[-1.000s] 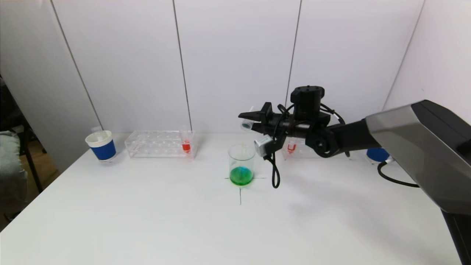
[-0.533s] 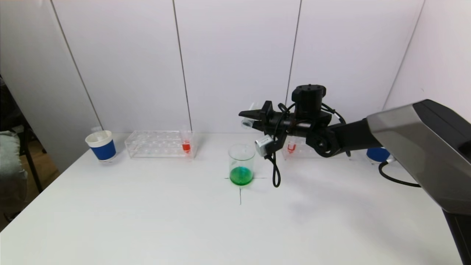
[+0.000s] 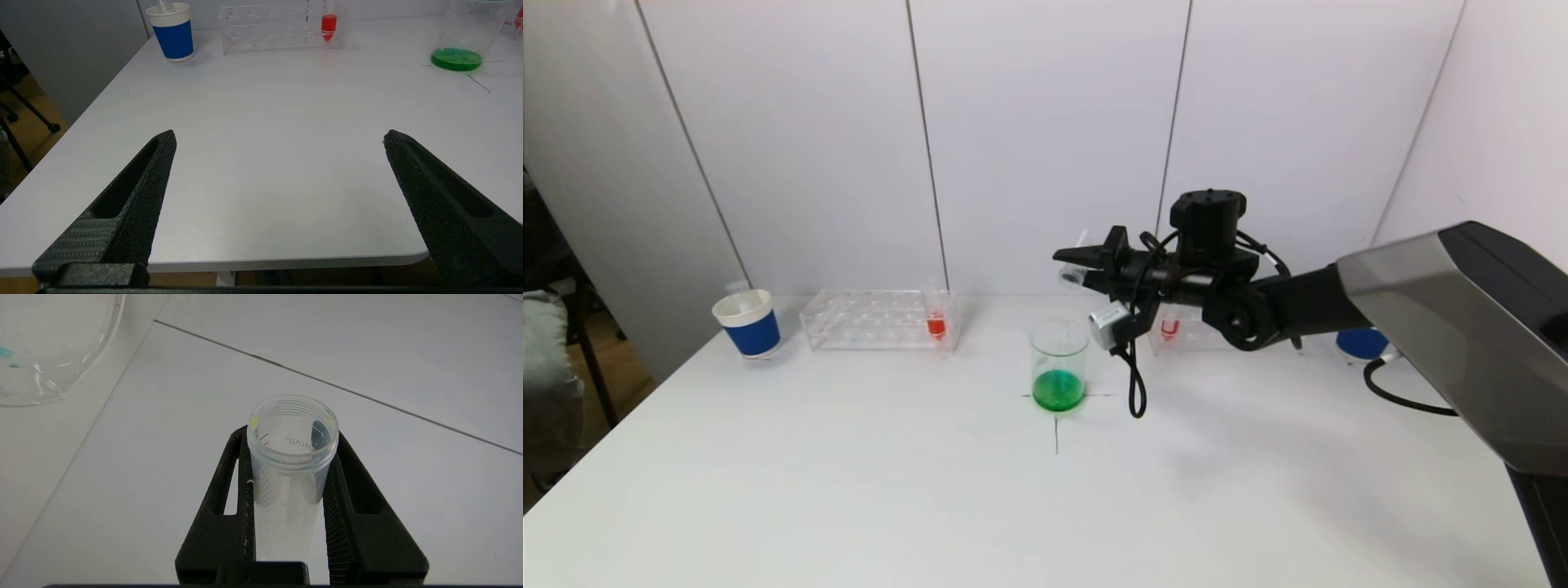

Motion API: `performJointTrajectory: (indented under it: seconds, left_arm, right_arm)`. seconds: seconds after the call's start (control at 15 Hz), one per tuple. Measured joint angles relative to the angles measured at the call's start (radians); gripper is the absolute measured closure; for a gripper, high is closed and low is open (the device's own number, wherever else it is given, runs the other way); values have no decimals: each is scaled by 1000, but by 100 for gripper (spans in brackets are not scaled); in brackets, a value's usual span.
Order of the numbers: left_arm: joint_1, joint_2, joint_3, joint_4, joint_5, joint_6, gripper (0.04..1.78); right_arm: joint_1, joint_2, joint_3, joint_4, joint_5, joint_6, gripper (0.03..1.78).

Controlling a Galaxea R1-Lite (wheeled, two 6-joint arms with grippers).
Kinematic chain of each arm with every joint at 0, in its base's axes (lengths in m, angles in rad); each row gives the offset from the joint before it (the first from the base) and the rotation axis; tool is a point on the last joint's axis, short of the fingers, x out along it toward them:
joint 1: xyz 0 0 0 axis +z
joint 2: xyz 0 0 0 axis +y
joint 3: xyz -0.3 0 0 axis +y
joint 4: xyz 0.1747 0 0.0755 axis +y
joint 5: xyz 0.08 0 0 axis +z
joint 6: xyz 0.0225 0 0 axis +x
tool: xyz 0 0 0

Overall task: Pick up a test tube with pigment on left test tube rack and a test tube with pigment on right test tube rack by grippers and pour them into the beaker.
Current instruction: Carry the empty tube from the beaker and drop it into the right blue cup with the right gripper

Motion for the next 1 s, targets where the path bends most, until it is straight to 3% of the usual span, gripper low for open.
performJointTrajectory:
  seconds: [0.07,0.2,0.33,0.53,0.8,1.0]
  left_arm:
    - [0,0,0,0,0,0,5]
    - [0,0,0,0,0,0,5]
    - [0,0,0,0,0,0,5]
    - [0,0,0,0,0,0,5]
    - [0,0,0,0,0,0,5]
    - [0,0,0,0,0,0,5]
  right_arm:
    - [0,-1,3,2,1,7,128]
    - [1,-12,8,9,2,90,128]
    - [3,-37,10,46,-3,214,128]
    - [2,-72,8,91,-73,414,128]
    - [-4,-115,4,100,-152,775,128]
    - [-6,-165,3,105,-228,1092,128]
